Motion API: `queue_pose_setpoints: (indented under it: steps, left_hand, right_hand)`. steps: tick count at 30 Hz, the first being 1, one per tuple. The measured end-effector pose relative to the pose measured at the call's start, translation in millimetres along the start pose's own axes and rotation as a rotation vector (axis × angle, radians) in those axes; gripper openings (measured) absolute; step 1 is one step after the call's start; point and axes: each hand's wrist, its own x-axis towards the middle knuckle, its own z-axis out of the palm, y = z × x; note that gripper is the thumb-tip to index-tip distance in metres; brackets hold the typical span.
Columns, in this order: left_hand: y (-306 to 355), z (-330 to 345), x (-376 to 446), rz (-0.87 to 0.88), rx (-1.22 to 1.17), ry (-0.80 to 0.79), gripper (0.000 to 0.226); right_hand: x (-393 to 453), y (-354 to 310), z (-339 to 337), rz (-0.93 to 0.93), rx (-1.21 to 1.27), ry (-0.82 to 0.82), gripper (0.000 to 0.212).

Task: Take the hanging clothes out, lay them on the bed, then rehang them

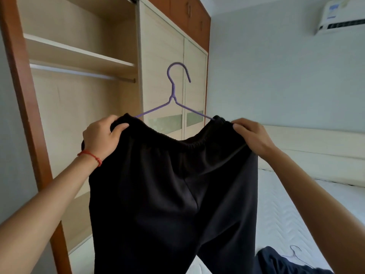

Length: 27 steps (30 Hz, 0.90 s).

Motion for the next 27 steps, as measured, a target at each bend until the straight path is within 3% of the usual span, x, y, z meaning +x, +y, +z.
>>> queue_pose_setpoints:
  steps: [6,9,13,17,19,24,27]
  left_hand:
    - [-38.8,-27.3,25.5,0.13,-0.105,0.075,0.032]
    - [-59.1,-36.1,33.2,0.108,-0.187,0.037,0.042]
    - [-65.8,-45.2,37.4,0.118,-0.27,-0.047,0.034]
    - [-61.1,-50.2,41.4,0.136,-0.345,-0.09,0.033]
    - [-57.9,-51.3,41.7,0.144,-0.409,-0.11,0.034]
    - [-44.2,-56.5,37.2,0.11,-0.572,-0.16,0.046]
    - [-30.4,-58.9,33.2,0.115,-0.591,-0.167,0.046]
  right_hand:
    - [-1.6,-62.8,27.6,-0.046,-0.088,0.126,0.021]
    - [-10.7,-89.9,35.0,-0.058,-0.178,0.18,0.018]
    - [-29.3,-117.4,37.2,-0.031,-0.273,0.234,0.015]
    - [-50.7,-137.7,29.0,0.001,-0.266,0.315,0.006]
    - [-60.4,-146.3,17.4,0.013,-0.243,0.33,0.011]
    - [-81.4,-171.0,-26.1,0.064,-0.109,0.206,0.026]
    - [-89.9,-177.1,-48.4,0.139,0.055,0.022,0.028]
